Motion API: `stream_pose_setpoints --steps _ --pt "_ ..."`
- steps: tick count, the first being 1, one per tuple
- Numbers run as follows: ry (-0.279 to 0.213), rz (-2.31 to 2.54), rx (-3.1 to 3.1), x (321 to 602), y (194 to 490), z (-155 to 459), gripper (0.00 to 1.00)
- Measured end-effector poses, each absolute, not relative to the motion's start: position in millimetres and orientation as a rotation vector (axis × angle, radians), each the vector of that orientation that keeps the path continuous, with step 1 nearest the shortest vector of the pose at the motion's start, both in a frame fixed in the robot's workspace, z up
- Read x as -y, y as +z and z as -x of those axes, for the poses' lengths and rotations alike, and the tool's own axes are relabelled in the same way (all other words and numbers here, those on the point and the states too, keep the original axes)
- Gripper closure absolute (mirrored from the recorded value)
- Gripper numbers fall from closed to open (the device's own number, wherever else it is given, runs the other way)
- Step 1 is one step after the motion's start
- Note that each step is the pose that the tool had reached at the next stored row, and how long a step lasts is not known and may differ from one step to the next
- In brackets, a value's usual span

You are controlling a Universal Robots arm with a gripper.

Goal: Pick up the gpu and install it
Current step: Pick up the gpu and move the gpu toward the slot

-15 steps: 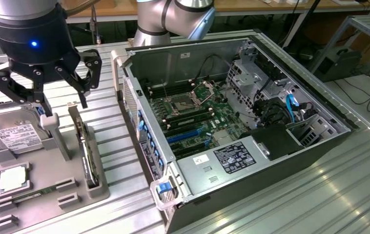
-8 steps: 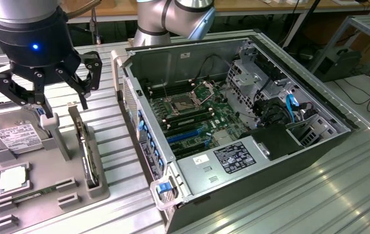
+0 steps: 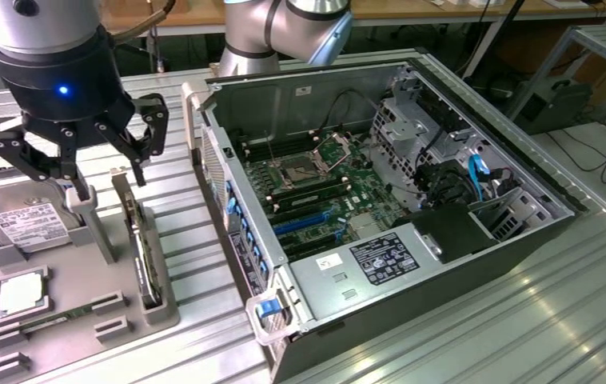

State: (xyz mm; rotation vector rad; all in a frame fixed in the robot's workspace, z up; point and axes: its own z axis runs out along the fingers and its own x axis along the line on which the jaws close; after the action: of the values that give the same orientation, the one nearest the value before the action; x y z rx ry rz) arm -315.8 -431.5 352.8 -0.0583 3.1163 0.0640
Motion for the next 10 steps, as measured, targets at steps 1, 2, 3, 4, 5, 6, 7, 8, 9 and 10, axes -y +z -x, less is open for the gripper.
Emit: stream_pose_setpoints --steps 1,2,3,4,5,6,7,8,9,10 --pt "0.064 0.059 -3.116 431.7 351.2 315.9 0.4" --pt "0.064 0.06 -3.116 432.0 349.9 315.8 0.4" --pt "0.064 0.061 -3.116 432.4 348.1 315.9 0.4" --pt "0.064 0.062 -3.116 432.6 346.5 315.9 0.4" --pt "0.064 0.073 -3.116 436.3 344.2 315.8 0.4" --pt "0.065 0.101 -3.116 441.7 342.1 315.8 0.4" --pt "0.065 0.128 -3.115 445.9 340.2 315.9 0.4" --pt "0.065 0.142 -3.115 447.3 338.6 315.9 0.4" --pt "0.065 0.149 -3.115 448.2 337.4 315.9 0.4" --pt "0.065 0.159 -3.114 449.2 335.3 315.9 0.4"
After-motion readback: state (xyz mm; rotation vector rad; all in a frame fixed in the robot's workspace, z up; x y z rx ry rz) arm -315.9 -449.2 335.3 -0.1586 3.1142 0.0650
